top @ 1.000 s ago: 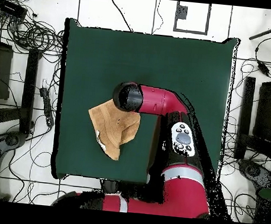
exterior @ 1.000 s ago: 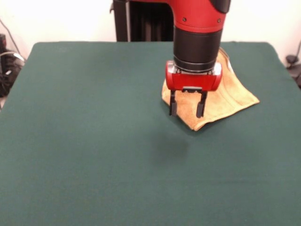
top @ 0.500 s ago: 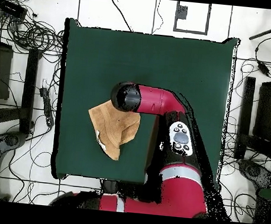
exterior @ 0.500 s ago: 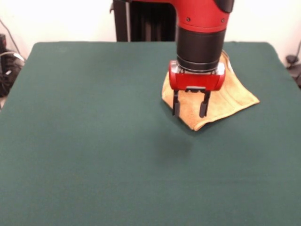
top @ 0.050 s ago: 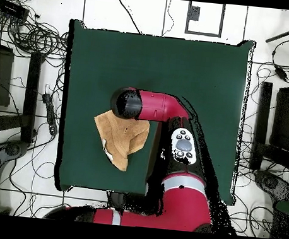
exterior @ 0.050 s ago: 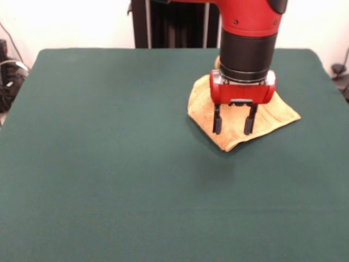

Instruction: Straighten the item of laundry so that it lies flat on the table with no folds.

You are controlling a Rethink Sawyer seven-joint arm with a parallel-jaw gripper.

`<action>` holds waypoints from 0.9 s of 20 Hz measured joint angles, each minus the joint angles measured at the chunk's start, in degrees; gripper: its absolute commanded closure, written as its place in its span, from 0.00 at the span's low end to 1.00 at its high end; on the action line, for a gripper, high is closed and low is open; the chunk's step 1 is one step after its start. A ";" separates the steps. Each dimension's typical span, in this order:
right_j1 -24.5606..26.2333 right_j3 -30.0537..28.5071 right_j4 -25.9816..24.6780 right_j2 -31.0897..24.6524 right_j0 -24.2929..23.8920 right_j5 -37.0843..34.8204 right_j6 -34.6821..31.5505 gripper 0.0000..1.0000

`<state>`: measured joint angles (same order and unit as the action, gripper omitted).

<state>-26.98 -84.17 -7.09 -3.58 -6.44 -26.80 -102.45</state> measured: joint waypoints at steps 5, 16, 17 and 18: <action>0.02 -0.01 0.00 0.00 0.24 0.00 0.00 0.00; 0.03 -0.42 0.00 0.00 0.15 0.08 0.00 0.00; 0.03 -0.53 0.01 0.00 0.14 0.21 0.00 0.00; 0.03 -0.76 0.01 0.00 0.12 0.46 0.00 0.00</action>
<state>-26.95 -84.93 -7.08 -3.58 -6.31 -26.35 -102.45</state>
